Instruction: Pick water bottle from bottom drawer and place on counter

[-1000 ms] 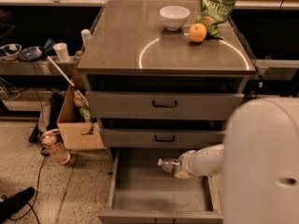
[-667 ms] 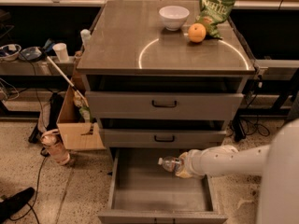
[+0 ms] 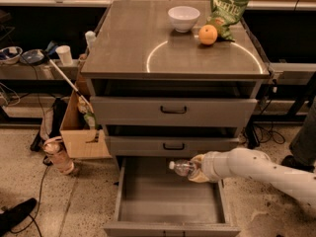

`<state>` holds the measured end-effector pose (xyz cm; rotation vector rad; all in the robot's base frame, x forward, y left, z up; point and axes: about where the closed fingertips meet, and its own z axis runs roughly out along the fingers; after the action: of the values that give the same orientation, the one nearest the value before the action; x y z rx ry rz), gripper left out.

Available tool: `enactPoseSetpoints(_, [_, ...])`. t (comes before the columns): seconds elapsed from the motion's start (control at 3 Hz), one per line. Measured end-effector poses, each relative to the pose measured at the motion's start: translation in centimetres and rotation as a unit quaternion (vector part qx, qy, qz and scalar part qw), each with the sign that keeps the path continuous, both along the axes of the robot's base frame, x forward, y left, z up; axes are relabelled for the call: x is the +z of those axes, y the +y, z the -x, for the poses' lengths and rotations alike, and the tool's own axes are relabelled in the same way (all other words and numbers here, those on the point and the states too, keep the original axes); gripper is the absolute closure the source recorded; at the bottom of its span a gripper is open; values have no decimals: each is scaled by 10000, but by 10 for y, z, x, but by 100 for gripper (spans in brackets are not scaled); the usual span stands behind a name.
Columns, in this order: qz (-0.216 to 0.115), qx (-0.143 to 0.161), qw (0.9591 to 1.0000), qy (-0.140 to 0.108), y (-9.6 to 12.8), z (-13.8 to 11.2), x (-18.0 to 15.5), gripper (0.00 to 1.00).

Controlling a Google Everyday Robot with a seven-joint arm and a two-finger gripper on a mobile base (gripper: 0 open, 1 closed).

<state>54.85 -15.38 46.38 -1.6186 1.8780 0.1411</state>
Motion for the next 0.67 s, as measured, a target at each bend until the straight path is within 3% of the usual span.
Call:
enactPoseSetpoints(0.33, [-159,264,9994,-134,-4,2,15,100])
enactPoseSetpoints(0.67, [-161,261,9994,-132,-4,2,15,100])
